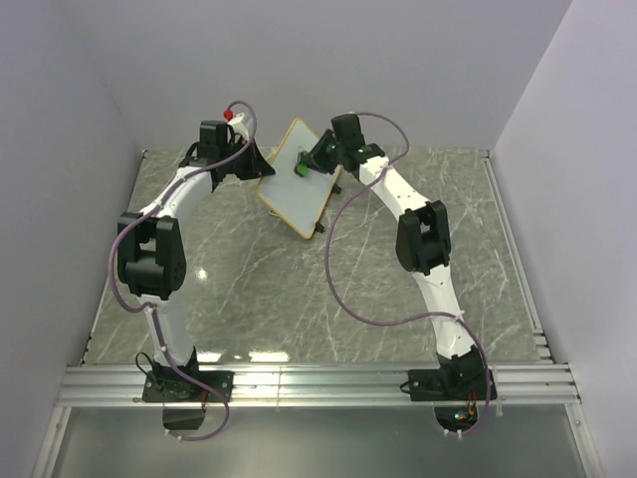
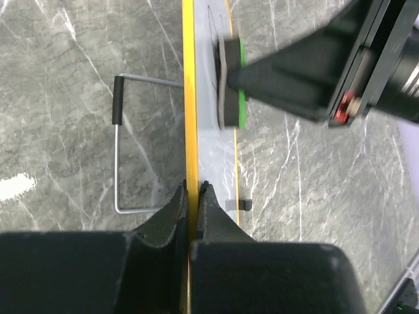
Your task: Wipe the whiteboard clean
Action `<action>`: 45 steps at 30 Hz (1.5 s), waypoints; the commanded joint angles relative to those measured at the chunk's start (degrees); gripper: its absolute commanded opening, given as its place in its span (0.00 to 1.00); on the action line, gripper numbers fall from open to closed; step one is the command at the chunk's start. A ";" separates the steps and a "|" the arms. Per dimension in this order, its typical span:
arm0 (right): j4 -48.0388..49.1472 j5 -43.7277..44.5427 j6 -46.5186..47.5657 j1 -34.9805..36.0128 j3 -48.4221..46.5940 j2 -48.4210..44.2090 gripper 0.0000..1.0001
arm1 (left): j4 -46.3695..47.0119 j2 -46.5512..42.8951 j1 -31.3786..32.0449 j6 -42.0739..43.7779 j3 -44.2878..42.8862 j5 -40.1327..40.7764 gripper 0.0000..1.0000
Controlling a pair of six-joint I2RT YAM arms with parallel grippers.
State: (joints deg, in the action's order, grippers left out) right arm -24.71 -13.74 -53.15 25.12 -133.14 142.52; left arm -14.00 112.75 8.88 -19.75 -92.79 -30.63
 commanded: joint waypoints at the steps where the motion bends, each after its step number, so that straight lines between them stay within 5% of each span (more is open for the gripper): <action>1: 9.94 -3.58 -5.12 1.86 -3.87 3.20 0.00 | -9.29 -0.42 6.40 5.42 3.93 -3.82 0.00; 11: 15.75 -3.49 -9.87 0.98 -6.07 5.84 0.00 | -10.35 -1.39 8.78 6.21 5.34 -4.70 0.00; 22: 2.58 -2.87 -0.39 -0.87 10.69 -1.45 0.00 | -11.84 -2.09 8.78 7.53 4.28 -3.38 0.00; 31: -2.80 -3.49 2.08 -0.69 14.58 -2.07 0.00 | -12.72 -4.38 8.87 7.71 6.75 -4.08 0.00; 38: -10.35 -2.43 1.03 -0.52 6.41 1.45 0.00 | -14.30 -6.40 10.27 7.97 9.12 -4.61 0.00; 45: -10.44 -2.61 1.38 0.45 13.18 -1.46 0.00 | -15.44 -7.81 10.71 8.76 10.26 -3.20 0.00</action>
State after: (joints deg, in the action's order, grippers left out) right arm -27.88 -16.95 -53.47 22.61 -123.20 138.85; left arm -17.89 104.09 12.88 -16.51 -85.84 -24.10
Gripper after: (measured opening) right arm 0.277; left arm 0.046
